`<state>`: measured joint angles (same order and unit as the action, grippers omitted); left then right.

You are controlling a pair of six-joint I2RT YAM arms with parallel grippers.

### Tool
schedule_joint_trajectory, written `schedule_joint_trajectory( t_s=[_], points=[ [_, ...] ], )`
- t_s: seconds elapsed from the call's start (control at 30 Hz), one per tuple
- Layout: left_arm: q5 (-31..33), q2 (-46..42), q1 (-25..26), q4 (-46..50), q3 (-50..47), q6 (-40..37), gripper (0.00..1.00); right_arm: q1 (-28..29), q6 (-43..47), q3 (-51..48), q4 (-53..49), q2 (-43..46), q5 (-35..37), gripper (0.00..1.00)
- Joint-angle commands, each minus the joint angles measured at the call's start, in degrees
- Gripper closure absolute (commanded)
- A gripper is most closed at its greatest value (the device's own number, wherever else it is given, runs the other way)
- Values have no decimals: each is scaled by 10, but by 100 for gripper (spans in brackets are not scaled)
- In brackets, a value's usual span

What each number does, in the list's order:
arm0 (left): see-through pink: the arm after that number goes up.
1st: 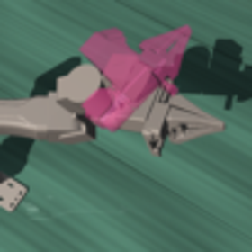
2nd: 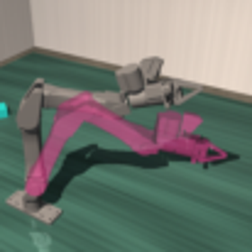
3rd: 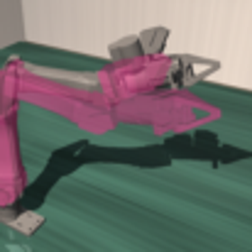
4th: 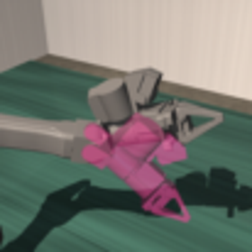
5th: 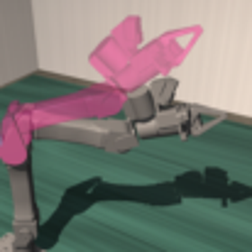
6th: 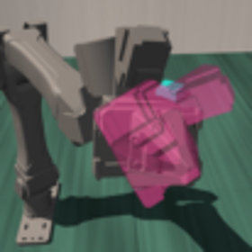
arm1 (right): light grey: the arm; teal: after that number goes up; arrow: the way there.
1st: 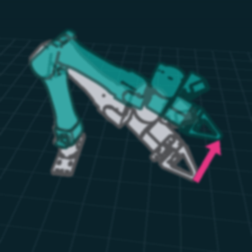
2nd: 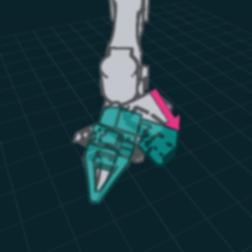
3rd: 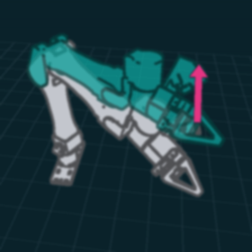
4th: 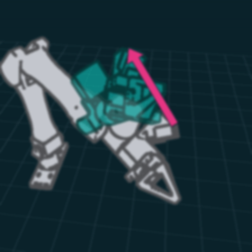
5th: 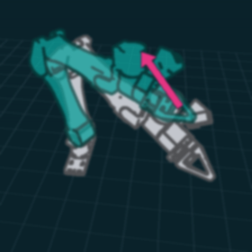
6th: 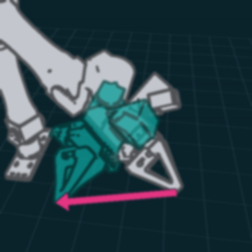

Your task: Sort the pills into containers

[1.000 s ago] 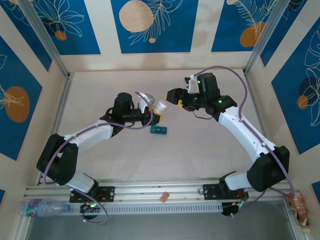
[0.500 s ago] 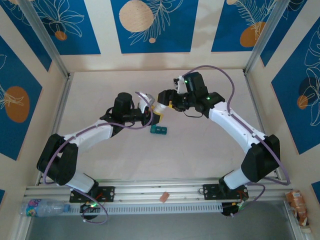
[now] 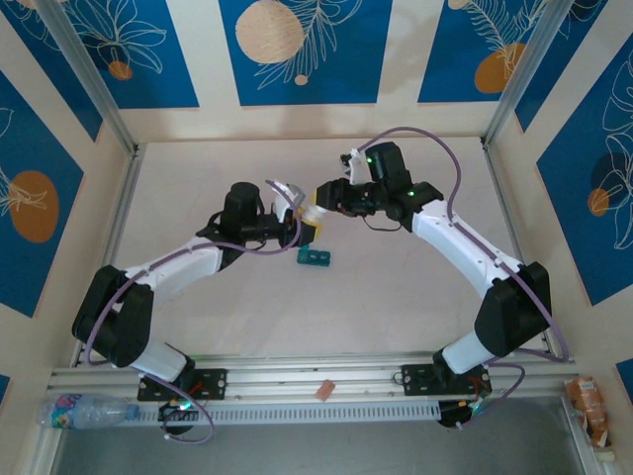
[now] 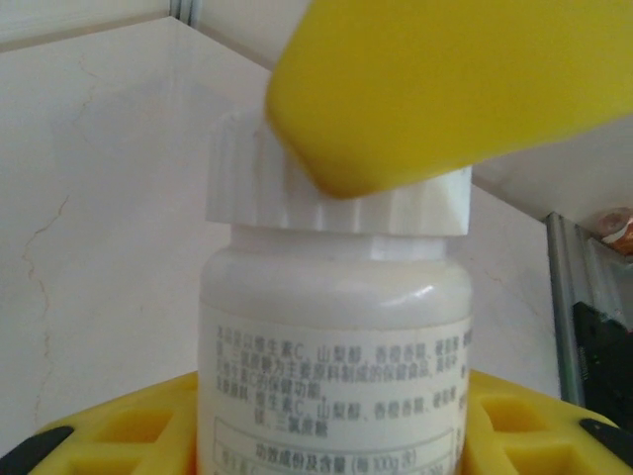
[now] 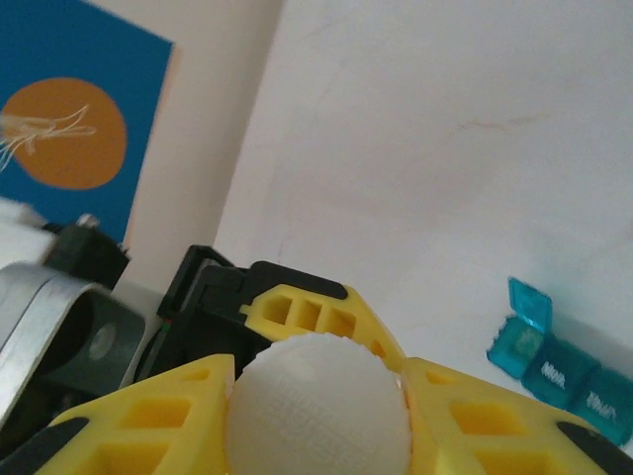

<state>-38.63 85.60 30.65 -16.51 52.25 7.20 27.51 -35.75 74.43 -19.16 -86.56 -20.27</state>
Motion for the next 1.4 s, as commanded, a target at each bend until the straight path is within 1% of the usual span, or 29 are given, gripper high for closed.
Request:
schedule_joint_trajectory(
  t_s=[0.0,0.1,0.2,0.37,0.53,0.63,0.8,0.93,1.1,1.27,1.37],
  points=[
    [-63,-23,-3,-56,16,36,100,-12,136,-35,50,27,-85,61],
    [-84,-23,-3,-88,12,71,100,-18,185,-37,32,35,-102,61],
    [-84,-23,-3,-103,6,83,100,-21,190,-32,20,35,-103,60],
    [-68,-19,-3,-85,6,66,100,-20,159,-26,18,35,-91,59],
    [-60,-16,-3,-67,7,49,100,-11,156,-23,15,36,-83,58],
    [-58,-14,-3,-57,10,41,100,-10,160,-22,13,40,-74,60],
    [-61,-12,-3,-48,9,33,100,-16,198,-9,-9,49,-51,62],
    [-68,-11,-3,-47,7,33,100,-38,223,-5,-10,62,-62,62],
    [-75,-10,-3,-52,5,36,100,-59,227,-10,-1,76,-85,62],
    [-74,-7,-3,-59,7,42,100,-57,206,-24,12,78,-97,63],
    [-74,-7,-3,-60,8,42,100,-48,197,-37,21,82,-86,63]
  ],
)
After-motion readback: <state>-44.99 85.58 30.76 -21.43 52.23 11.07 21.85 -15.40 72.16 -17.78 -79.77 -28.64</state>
